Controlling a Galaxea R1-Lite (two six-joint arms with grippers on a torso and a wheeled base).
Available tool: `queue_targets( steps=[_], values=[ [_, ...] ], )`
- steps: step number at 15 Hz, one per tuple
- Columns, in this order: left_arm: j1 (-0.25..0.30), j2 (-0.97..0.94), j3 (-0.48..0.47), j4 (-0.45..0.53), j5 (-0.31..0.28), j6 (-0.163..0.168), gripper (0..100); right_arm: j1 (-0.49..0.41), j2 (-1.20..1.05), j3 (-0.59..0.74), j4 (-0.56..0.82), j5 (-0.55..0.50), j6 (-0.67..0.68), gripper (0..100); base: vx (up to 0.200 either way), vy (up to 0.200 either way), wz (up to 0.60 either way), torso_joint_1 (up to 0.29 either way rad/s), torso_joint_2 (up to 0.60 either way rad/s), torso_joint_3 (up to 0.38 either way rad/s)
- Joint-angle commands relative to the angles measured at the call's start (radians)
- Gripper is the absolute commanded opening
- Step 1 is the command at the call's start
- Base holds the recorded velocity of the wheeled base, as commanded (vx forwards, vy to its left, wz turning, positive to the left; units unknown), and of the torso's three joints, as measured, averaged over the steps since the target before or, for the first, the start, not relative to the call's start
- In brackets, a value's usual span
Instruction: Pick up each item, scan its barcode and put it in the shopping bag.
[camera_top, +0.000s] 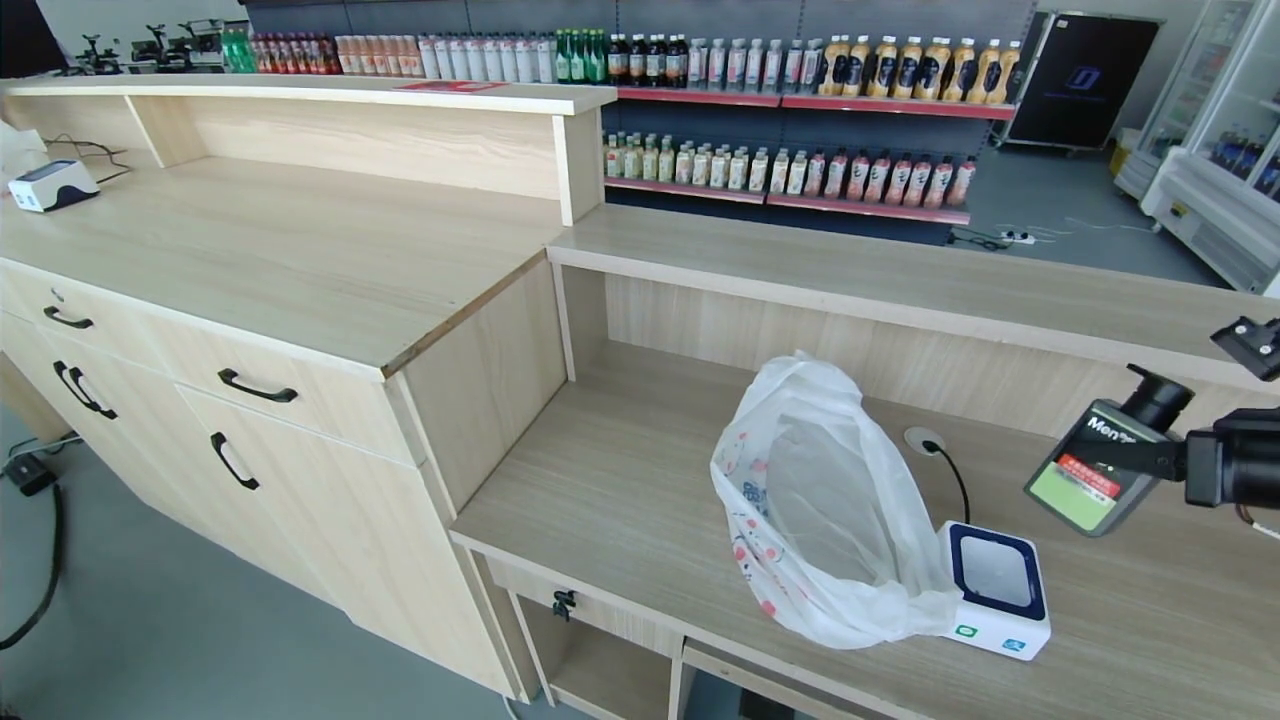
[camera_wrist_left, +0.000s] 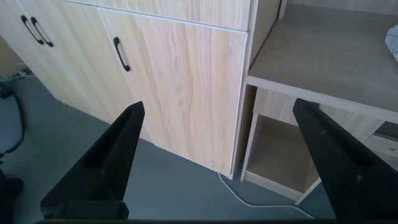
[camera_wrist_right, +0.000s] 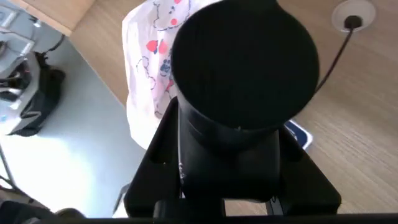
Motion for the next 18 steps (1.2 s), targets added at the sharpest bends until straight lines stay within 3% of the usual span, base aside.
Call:
queue_targets(
  steps=[1, 2, 3, 5, 11, 13, 18],
  values=[
    [0.0, 0.0, 0.0, 0.0, 0.0, 0.0, 100, -0.003, -0.315, 0.083, -0.006, -0.255, -0.001, 0, 0.0, 0.0, 0.0, 0.0, 0.0, 0.0],
    [0.0, 0.001, 0.0, 0.0, 0.0, 0.0, 100, -0.002, -0.33, 0.092, -0.008, -0.305, -0.015, 0, 0.0, 0.0, 0.0, 0.0, 0.0, 0.0],
    [0.0, 0.0, 0.0, 0.0, 0.0, 0.0, 100, 0.02, -0.338, 0.108, -0.011, -0.454, -0.084, 0, 0.0, 0.0, 0.0, 0.0, 0.0, 0.0],
    [0.0, 0.0, 0.0, 0.0, 0.0, 0.0, 100, 0.032, -0.325, 0.108, -0.015, -0.542, -0.133, 0, 0.0, 0.0, 0.0, 0.0, 0.0, 0.0],
    [0.0, 0.0, 0.0, 0.0, 0.0, 0.0, 100, 0.182, -0.295, 0.146, -0.182, -0.632, -0.115, 0, 0.0, 0.0, 0.5, 0.0, 0.0, 0.003],
    [0.0, 0.0, 0.0, 0.0, 0.0, 0.0, 100, 0.265, -0.16, 0.152, -0.267, -0.63, -0.084, 0, 0.0, 0.0, 0.3, 0.009, 0.0, -0.001],
    [0.0, 0.0, 0.0, 0.0, 0.0, 0.0, 100, 0.302, 0.178, 0.152, -0.497, -0.6, -0.083, 0, 0.0, 0.0, 0.0, 0.0, 0.0, 0.0]
  ],
)
